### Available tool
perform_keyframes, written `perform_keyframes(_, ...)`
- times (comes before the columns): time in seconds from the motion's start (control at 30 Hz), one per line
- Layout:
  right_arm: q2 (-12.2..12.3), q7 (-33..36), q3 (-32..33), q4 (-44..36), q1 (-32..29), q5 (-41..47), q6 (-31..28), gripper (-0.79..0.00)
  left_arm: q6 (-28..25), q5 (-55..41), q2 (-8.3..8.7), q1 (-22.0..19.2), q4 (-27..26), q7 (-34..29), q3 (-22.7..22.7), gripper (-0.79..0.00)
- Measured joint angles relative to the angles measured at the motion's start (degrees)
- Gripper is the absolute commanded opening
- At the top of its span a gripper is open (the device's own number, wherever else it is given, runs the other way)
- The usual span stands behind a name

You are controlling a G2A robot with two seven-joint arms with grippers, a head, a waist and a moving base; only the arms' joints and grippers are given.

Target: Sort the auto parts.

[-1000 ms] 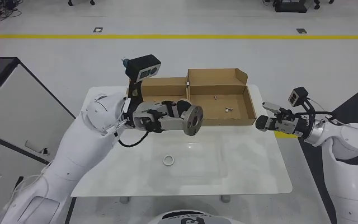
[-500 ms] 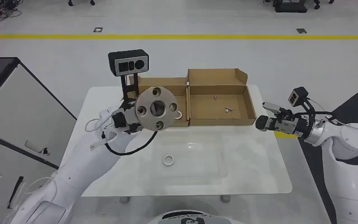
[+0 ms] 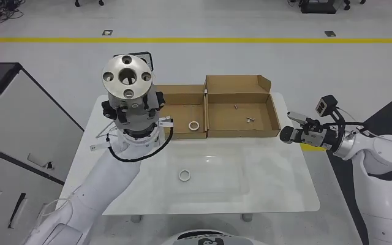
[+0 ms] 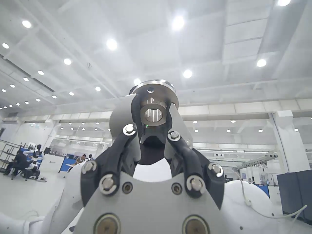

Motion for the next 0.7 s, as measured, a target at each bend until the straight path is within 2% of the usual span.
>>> perform_keyframes(0.13,0.0,0.0,0.0,0.0,0.0,0.0,0.0,0.000,0.6,0.4,-0.99,0.4,1.3,-0.6,-0.6,-0.785)
perform_keyframes(0.43,0.0,0.0,0.0,0.0,0.0,0.0,0.0,0.000,2.9,16.1,-1.57,0.3,5.1,-2.3,-3.6,-0.785)
perform_keyframes(0.57,0.0,0.0,0.0,0.0,0.0,0.0,0.0,0.000,4.1,22.1,-1.59,0.6,4.6,-1.5,-4.9,-0.785)
perform_keyframes(0.7,0.0,0.0,0.0,0.0,0.0,0.0,0.0,0.000,4.1,20.2,-2.06,1.3,2.9,-0.9,-4.6,-0.785)
